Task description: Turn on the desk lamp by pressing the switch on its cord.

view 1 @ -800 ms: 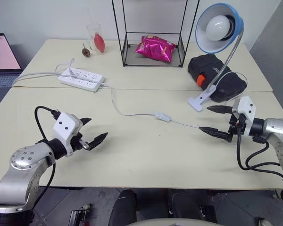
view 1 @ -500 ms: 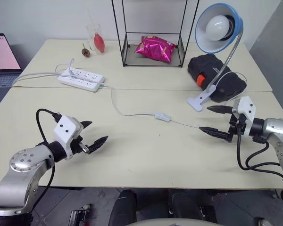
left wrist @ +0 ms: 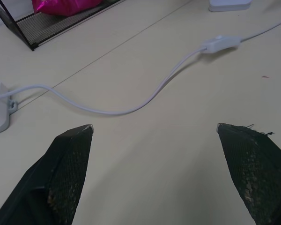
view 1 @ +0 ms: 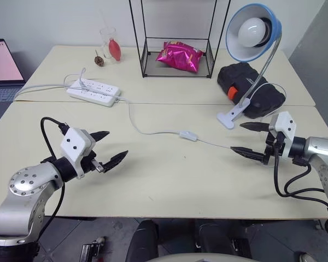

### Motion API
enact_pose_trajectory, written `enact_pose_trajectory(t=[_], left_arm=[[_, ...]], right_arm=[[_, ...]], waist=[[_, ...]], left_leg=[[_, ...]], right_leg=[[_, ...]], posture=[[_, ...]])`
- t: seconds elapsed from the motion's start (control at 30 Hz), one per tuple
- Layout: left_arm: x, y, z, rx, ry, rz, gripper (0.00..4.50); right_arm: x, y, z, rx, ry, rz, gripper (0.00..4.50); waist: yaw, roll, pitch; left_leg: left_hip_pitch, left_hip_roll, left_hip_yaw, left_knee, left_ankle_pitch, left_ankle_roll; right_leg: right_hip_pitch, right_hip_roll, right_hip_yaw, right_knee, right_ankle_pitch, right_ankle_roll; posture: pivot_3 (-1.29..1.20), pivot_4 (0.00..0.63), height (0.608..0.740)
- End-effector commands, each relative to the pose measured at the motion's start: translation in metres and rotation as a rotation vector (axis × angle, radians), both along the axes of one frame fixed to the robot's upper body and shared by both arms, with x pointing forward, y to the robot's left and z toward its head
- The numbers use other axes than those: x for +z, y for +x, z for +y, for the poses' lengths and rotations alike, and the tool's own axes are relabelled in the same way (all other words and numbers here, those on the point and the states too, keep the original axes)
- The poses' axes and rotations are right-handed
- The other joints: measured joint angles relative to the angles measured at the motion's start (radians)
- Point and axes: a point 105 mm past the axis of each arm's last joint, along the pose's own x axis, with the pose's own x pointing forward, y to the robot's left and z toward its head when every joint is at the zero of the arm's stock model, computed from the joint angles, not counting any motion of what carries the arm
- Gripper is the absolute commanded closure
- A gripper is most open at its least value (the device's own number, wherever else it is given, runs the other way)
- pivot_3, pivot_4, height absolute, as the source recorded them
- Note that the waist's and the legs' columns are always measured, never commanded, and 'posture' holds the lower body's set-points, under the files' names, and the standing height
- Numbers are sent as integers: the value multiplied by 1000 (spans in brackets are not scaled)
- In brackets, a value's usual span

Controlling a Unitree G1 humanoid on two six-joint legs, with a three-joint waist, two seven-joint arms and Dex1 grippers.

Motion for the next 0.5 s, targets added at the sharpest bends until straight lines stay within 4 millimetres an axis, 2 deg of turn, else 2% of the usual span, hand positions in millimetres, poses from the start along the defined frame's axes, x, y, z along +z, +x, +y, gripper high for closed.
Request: enact_pose_trajectory(t=[0.03,0.23,0.5], left_arm=[[18,-4,-7,-54,-48,-18,108],[23,4,-6,-55,-20,-35,108],[30,17,-18,-143,-7,-31,108]], right_arm=[[9,0,1,-6,-4,-50,0],[6,-1,1,-10,-19,-50,0],[6,-7,5,-15,13,-22,0]], waist=[[0,0,0],[0,0,0],[0,0,0]], left_leg=[[0,0,0,0,0,0],[0,0,0,0,0,0],[0,0,0,0,0,0]], right_leg=[[0,0,0,0,0,0],[0,0,0,0,0,0],[0,0,0,0,0,0]], posture=[[0,150,740],[0,150,740],[0,150,740]])
